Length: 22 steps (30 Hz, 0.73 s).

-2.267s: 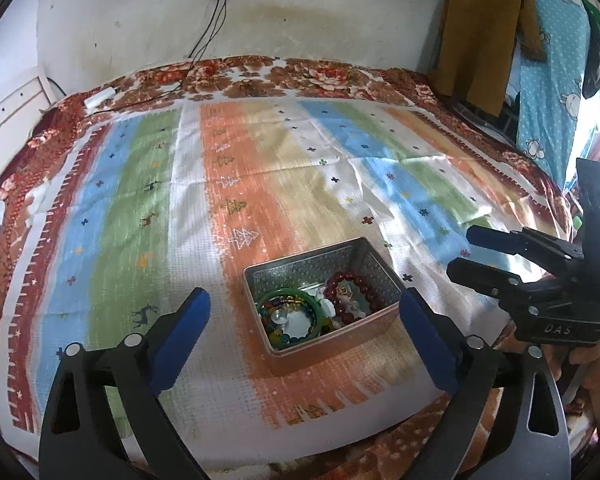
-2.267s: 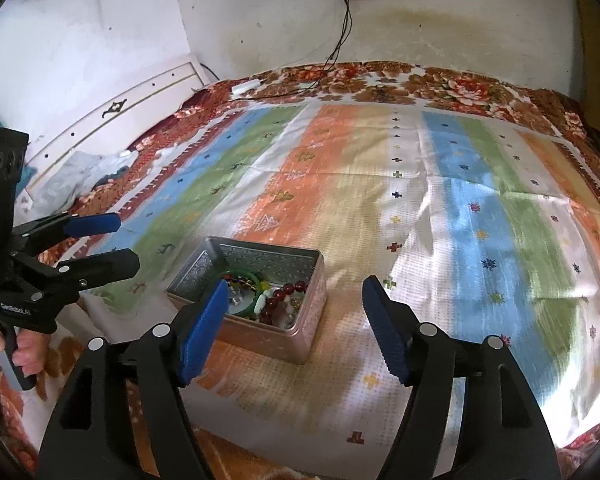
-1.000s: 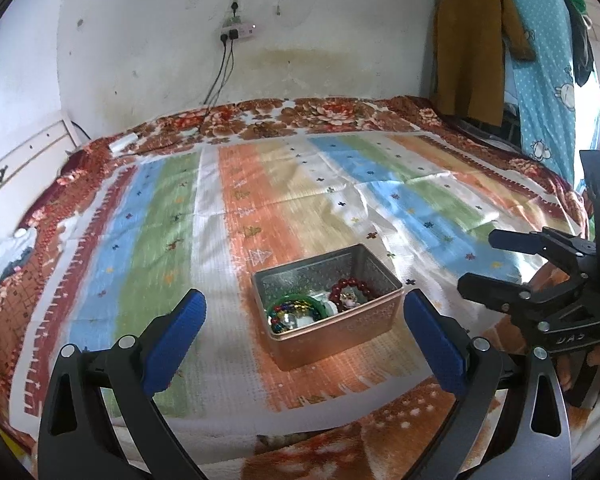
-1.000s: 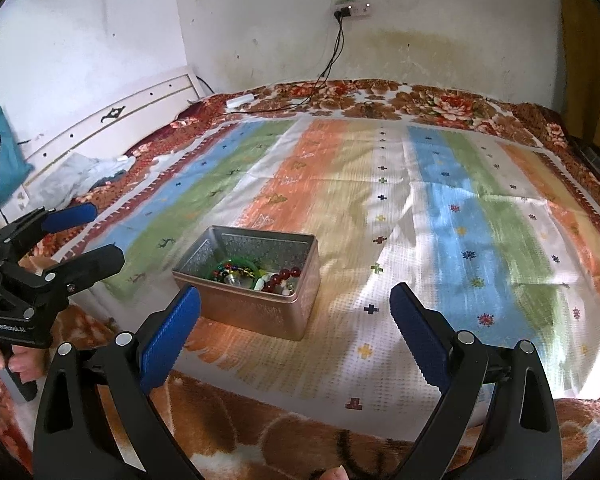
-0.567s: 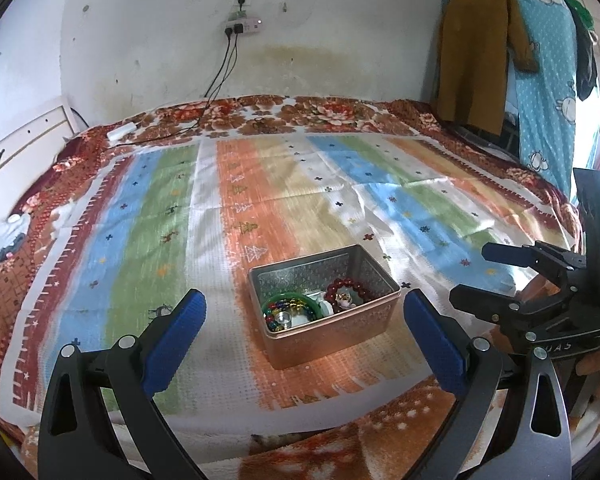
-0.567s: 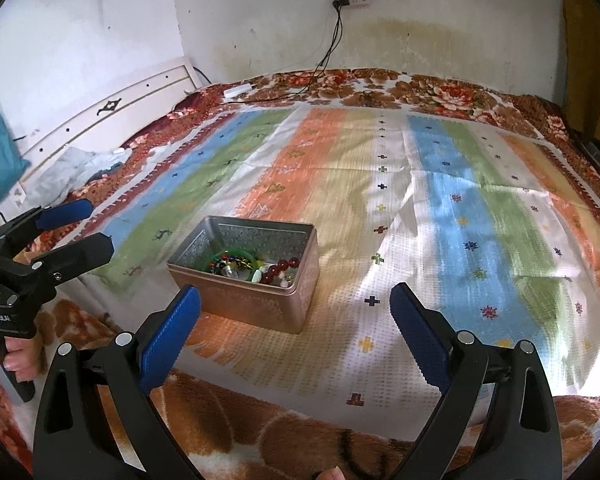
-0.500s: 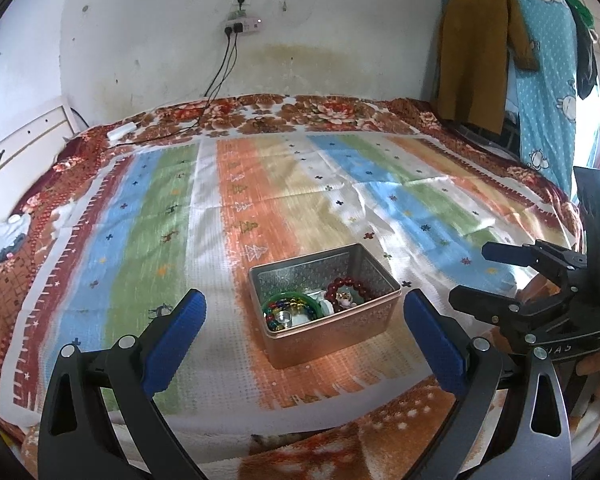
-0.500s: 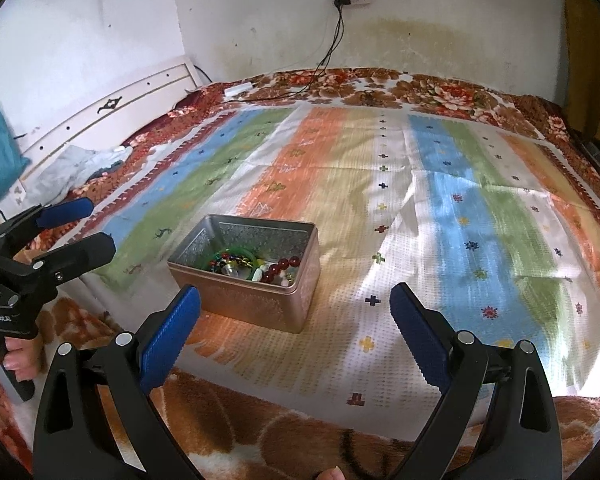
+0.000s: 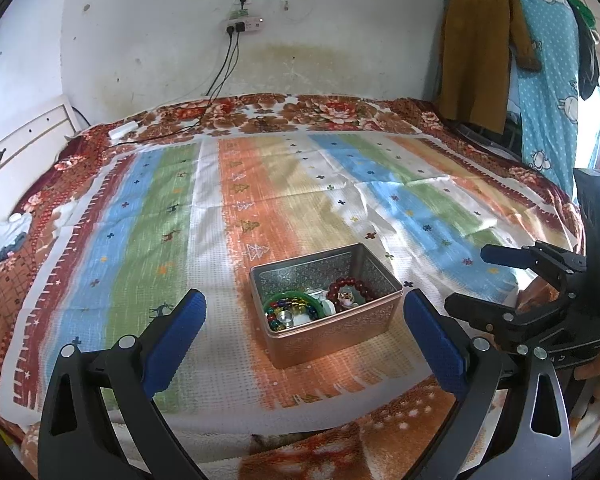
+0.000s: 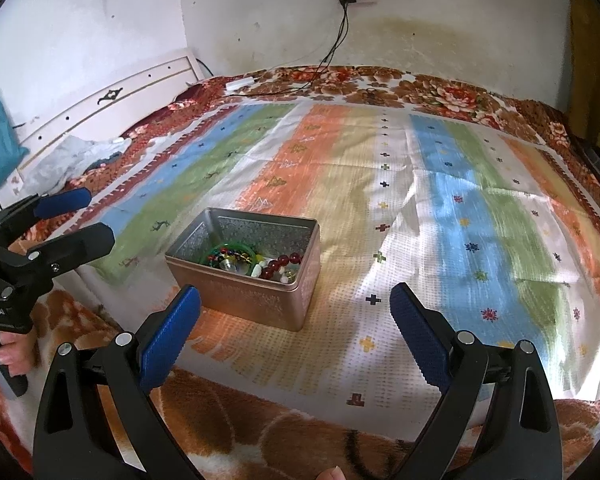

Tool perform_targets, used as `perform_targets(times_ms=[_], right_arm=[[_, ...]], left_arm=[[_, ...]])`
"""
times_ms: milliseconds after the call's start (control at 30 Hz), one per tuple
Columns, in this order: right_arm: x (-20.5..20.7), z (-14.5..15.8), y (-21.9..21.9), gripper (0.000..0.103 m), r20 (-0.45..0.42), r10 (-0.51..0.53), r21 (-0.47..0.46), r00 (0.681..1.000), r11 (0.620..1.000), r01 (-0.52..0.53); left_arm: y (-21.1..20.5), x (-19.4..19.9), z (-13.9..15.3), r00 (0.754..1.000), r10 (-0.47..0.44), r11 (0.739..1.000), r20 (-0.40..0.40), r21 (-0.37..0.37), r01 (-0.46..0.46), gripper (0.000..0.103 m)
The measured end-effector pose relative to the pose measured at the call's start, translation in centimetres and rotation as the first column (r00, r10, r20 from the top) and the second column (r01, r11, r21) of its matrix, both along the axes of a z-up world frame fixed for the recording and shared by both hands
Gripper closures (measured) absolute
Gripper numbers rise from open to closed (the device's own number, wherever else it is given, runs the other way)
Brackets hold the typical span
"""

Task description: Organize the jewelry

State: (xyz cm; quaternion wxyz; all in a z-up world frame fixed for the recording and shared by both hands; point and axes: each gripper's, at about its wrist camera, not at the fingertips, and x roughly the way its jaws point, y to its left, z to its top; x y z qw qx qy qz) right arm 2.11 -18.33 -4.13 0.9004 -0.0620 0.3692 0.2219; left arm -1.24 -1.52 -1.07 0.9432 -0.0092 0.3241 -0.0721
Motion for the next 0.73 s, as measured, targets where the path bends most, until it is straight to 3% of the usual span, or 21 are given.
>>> perform_targets(times_ms=[733], right_arm=[[-0.21,-0.13,0.33,0.007,0.005,0.014,-0.025,1.000,1.000,-0.014]], left_arm=[[0.03,0.56,-0.26,0.999,0.024,1.000,-0.033,-0.003,-0.025,0.006]])
